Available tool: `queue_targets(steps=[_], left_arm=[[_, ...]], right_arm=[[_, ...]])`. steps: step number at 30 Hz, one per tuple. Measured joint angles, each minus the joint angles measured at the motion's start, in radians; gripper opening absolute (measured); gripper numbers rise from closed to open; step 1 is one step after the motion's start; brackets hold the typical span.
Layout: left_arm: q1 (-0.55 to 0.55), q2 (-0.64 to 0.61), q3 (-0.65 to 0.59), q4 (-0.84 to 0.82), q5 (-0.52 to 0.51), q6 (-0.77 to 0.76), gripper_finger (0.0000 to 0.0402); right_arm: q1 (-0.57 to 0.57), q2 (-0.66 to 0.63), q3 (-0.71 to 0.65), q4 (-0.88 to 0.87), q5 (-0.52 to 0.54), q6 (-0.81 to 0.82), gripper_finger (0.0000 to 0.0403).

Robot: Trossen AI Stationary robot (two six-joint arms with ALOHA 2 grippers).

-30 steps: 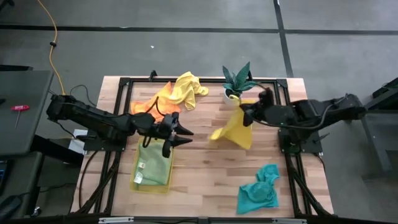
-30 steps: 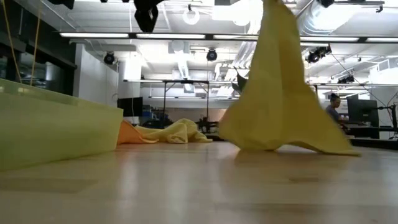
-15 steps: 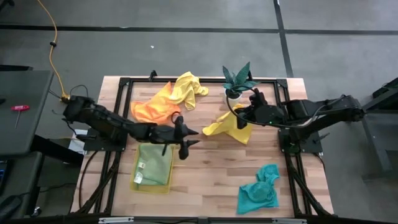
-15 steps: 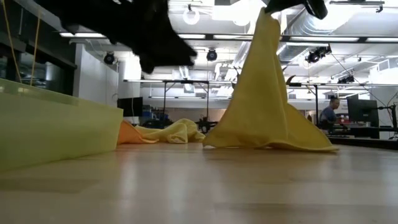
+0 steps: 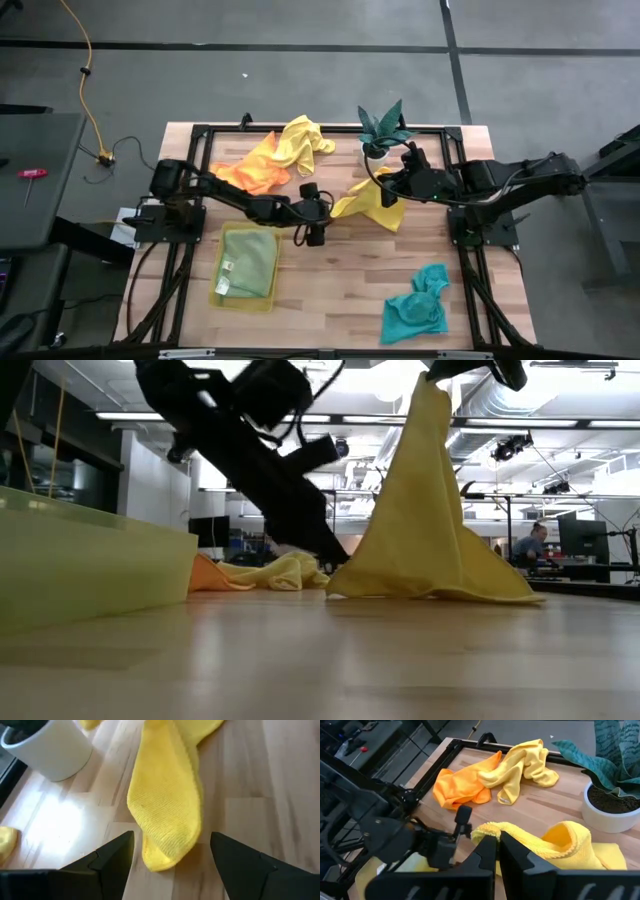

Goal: Fold microfiber towels
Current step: Fold the bottom yellow microfiber cloth

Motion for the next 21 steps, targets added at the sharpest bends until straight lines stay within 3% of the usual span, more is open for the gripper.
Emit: queue_targets(steps=[9, 21], left_arm=[[0.033, 0.081, 0.009, -0.002, 0.048, -0.001, 0.0252], [0.053, 0.102, 0.009, 0.007, -0.043, 0.011, 0.0241]], right_arm=[[0.000, 0.000, 0.000, 0.000, 0.000, 0.000, 0.0000], [0.000, 0.000, 0.000, 0.000, -0.002, 0.000, 0.0000]])
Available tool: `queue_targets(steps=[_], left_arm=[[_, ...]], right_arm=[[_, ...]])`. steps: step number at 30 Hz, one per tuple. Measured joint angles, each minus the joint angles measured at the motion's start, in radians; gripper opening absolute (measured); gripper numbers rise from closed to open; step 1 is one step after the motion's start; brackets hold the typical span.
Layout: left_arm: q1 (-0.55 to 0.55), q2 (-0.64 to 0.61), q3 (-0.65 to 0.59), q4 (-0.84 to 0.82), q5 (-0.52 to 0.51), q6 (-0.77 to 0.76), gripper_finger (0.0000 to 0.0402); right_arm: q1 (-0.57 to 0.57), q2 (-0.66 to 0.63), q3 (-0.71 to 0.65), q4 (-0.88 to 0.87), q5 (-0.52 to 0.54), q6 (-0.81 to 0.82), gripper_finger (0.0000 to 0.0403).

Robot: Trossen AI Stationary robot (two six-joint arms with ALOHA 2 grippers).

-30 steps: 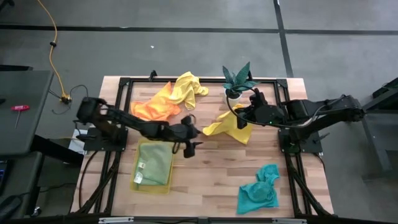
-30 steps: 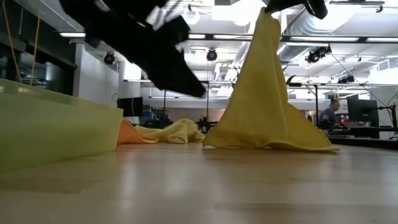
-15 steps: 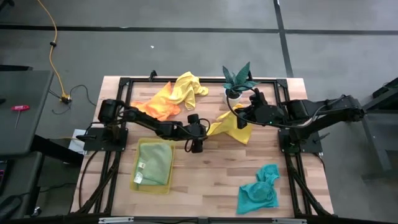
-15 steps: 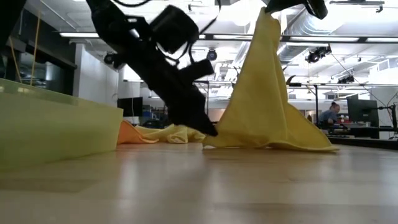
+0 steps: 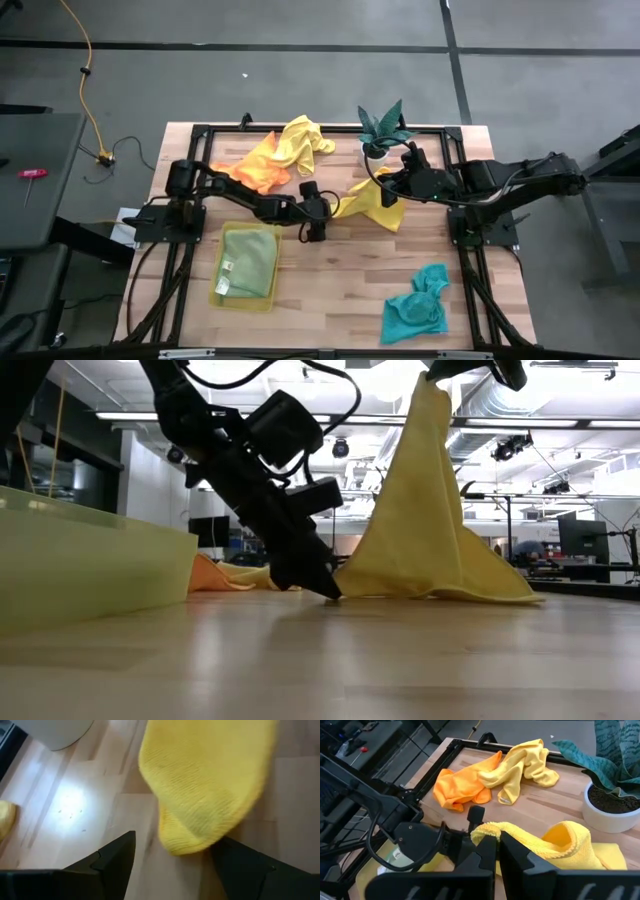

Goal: Fold microfiber towels
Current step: Fold the bottom yellow microfiber cloth

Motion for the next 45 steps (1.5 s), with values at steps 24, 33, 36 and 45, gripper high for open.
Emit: queue_targets(steps=[24, 33, 36, 45], left_arm=[[0.036, -0.395, -0.001, -0.443, 0.171, -0.025, 0.0001], [0.037, -0.770, 0.028, -0.626, 0.180, -0.031, 0.0000], [0.037, -0.850, 0.066, -0.690, 0.178, -0.054, 0.0000], [0.022, -0.918, 0.205, -0.770, 0.153, -0.133, 0.0000]], right_arm=[[-0.002, -0.011, 0.105, -0.130, -0.047, -0.107, 0.0000], [-0.006, -0.011, 0.269, -0.472, -0.089, -0.122, 0.0000], [-0.006, -0.011, 0.288, -0.571, -0.151, -0.123, 0.0000], [-0.006, -0.011, 0.288, -0.714, -0.210, -0.106, 0.0000]])
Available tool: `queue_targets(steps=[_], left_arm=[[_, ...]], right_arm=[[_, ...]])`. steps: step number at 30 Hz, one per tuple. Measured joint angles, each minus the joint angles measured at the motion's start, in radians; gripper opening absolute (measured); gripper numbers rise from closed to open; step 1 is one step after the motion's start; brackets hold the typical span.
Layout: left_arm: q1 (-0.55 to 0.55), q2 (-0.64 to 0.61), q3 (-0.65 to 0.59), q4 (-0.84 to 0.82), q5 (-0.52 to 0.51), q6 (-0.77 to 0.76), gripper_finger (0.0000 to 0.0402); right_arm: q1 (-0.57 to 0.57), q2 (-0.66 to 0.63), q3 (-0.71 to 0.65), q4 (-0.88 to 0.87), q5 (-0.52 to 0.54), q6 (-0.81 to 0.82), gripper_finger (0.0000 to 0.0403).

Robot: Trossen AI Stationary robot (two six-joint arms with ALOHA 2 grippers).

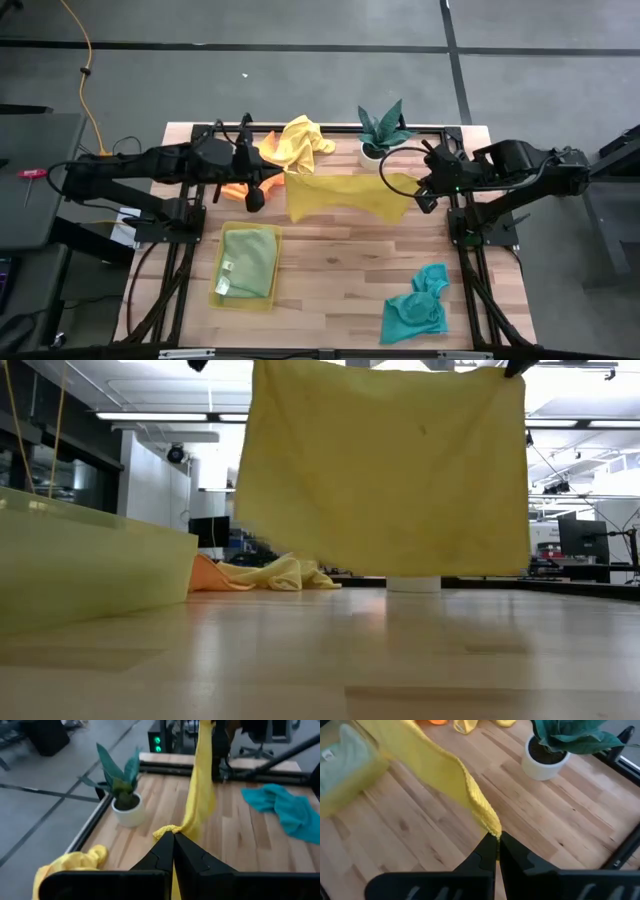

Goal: Fold microfiber towels
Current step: Fold the bottom yellow microfiber cloth

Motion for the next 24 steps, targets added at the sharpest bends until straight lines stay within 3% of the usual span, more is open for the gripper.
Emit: queue_targets(steps=[8, 20, 24], left_arm=[[-0.016, 0.007, 0.029, -0.005, -0.115, -0.065, 0.0000], [0.024, 0.138, 0.030, -0.049, -0.103, -0.064, 0.0000], [0.031, 0.208, 0.030, 0.024, -0.095, -0.062, 0.0001]], right_arm=[[-0.007, -0.008, 0.000, -0.087, 0.013, -0.131, 0.0000], [-0.168, -0.037, 0.000, -0.101, 0.016, -0.318, 0.0000], [-0.187, -0.034, 0.000, -0.081, -0.018, -0.329, 0.0000]])
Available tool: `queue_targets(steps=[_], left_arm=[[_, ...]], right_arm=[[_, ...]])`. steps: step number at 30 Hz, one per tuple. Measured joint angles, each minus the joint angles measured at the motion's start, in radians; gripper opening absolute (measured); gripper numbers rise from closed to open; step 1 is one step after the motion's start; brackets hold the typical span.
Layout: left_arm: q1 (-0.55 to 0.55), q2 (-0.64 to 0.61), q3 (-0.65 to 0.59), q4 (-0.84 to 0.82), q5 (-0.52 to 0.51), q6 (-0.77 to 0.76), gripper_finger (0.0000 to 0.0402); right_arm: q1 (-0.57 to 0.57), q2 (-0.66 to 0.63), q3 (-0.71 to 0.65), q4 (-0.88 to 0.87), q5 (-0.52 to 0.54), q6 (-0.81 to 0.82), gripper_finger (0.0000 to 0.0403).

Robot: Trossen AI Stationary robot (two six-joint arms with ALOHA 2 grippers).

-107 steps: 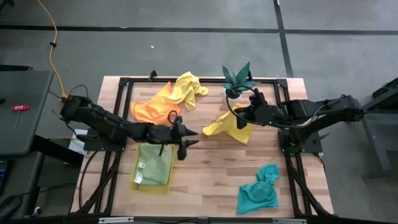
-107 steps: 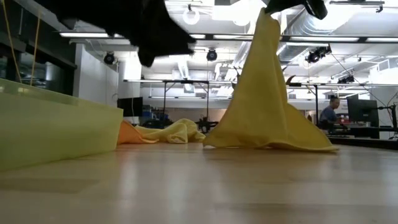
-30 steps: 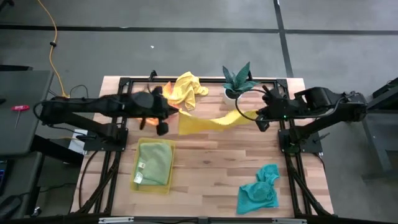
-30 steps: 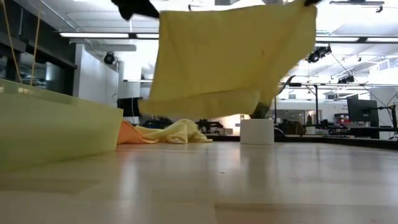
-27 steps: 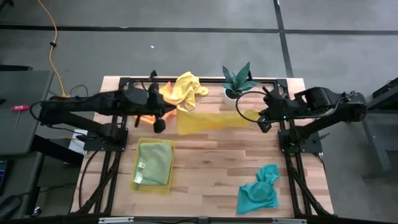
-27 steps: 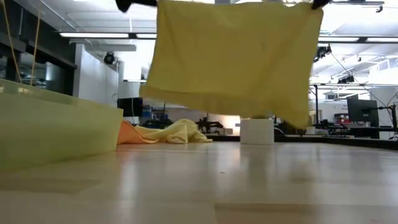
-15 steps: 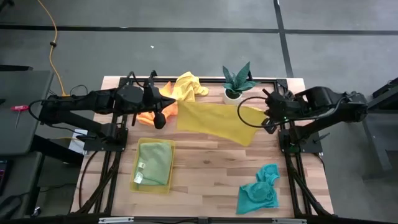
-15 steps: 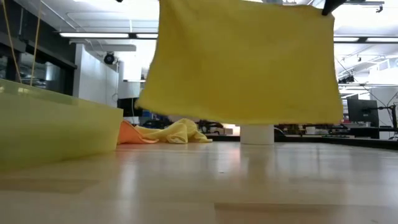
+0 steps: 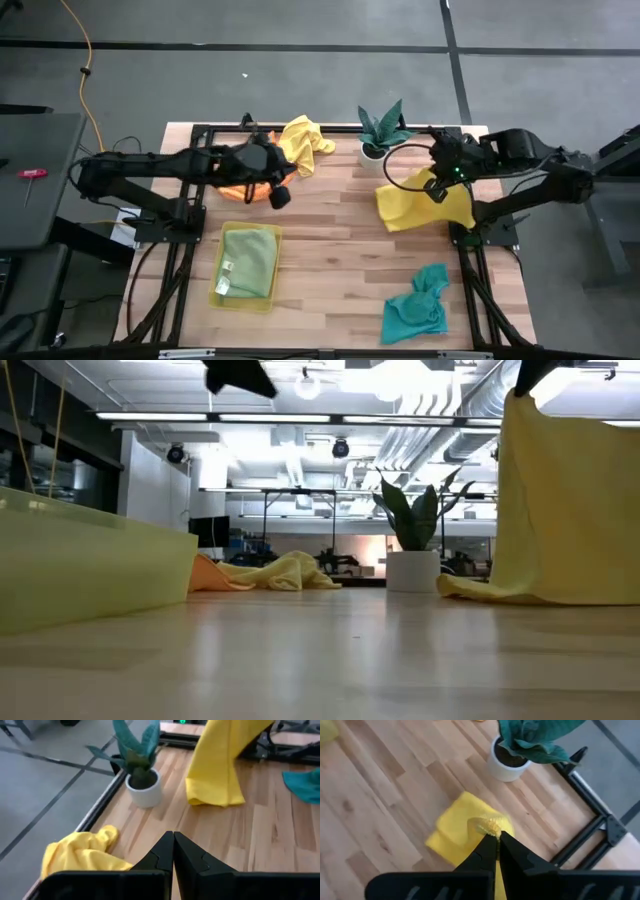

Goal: Fold microfiber towels
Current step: Fold the bottom yellow microfiber cloth

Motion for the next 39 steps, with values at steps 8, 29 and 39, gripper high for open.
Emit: queue_targets(steps=[8, 29, 39], left_arm=[[-0.001, 0.228, 0.000, 0.207, 0.144, 0.063, 0.0037], [-0.088, 0.984, 0.432, 0.516, 0.258, -0.034, 0.0245], [-0.093, 1.115, 0.530, 0.558, 0.147, -0.034, 0.0246]], right_arm=[[-0.005, 0.001, 0.000, 0.048, -0.015, 0.037, 0.0000], [-0.004, 0.001, 0.000, 0.056, -0.018, 0.254, 0.0000], [-0.004, 0.006, 0.000, 0.106, -0.023, 0.253, 0.0000]])
